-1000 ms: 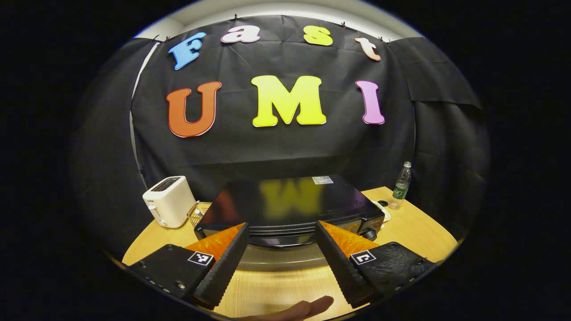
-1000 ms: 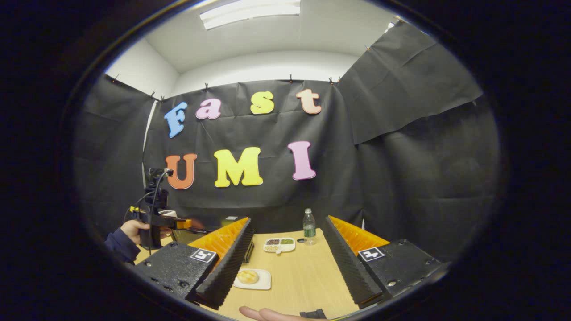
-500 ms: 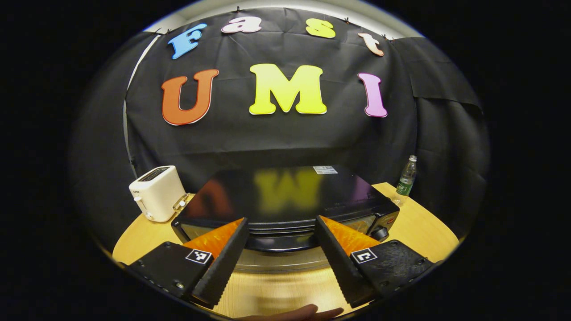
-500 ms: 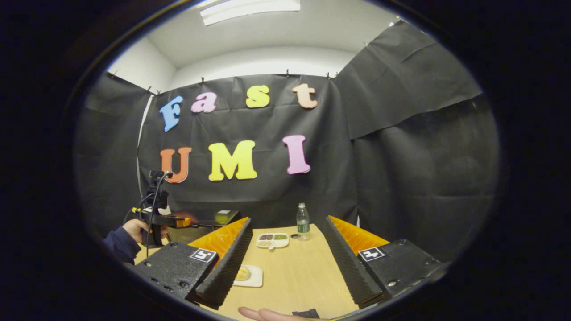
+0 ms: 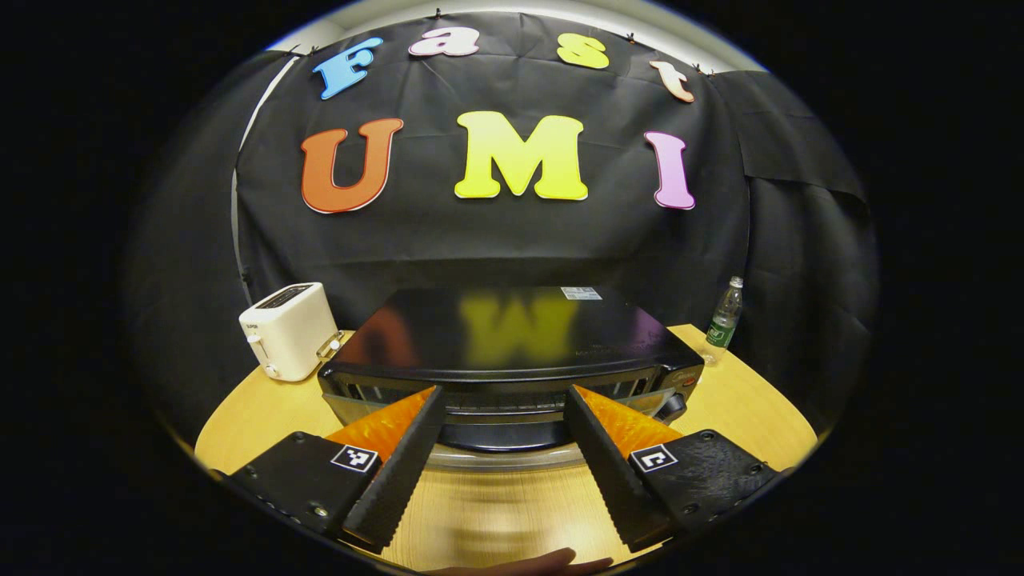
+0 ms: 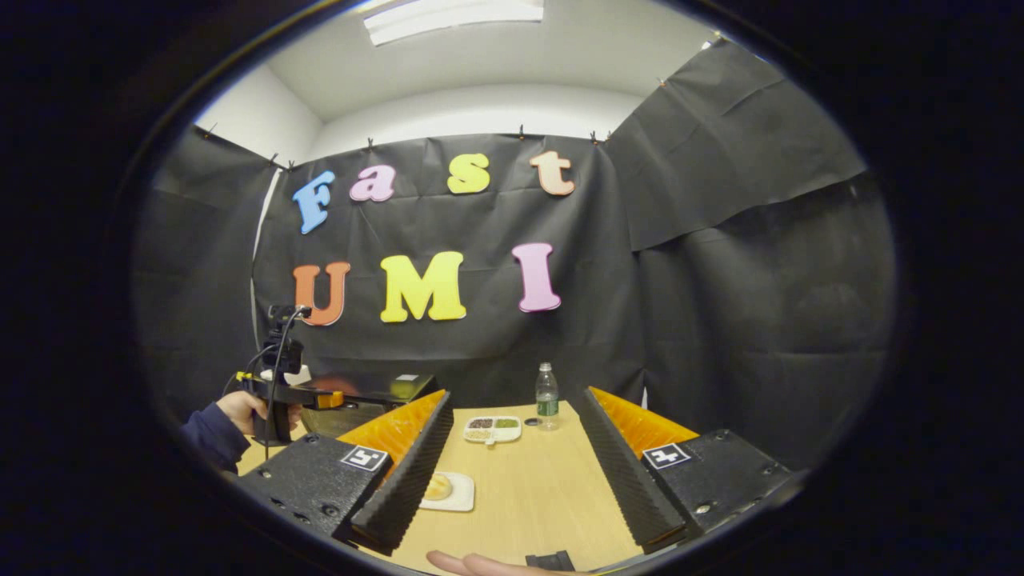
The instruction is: Open the electric oven with the left hand, put the food in, and close the electric oven.
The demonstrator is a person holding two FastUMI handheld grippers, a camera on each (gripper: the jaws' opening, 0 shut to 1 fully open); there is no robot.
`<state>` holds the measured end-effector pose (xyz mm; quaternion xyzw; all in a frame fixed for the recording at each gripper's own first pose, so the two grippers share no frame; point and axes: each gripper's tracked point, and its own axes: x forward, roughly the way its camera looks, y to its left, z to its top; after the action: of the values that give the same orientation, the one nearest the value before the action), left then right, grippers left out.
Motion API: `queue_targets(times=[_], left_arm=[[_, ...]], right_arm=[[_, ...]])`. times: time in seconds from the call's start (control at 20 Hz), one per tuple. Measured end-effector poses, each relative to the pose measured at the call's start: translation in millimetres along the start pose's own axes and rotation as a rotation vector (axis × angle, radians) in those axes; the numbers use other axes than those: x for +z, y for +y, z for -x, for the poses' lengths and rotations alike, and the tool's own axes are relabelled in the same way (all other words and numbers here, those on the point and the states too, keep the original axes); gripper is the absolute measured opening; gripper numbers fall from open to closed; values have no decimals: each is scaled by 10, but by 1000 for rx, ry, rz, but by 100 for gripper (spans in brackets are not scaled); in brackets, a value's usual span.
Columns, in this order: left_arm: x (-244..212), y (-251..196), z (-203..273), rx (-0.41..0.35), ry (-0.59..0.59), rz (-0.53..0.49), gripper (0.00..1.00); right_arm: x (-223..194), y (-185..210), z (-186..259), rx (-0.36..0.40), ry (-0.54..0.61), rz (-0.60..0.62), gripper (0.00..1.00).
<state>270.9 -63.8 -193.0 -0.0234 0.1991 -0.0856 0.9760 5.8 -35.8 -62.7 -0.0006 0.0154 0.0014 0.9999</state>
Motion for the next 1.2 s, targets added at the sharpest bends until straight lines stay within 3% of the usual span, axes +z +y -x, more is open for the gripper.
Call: queue_targets(times=[0.85,1.2], left_arm=[[-753,-89,626,40,77,-2,98],[-1128,-110,769,41,29,-2,98]], right_arm=[[-120,85,-58,4,27,6,98],[-128,197,-77,23,30,24,98]])
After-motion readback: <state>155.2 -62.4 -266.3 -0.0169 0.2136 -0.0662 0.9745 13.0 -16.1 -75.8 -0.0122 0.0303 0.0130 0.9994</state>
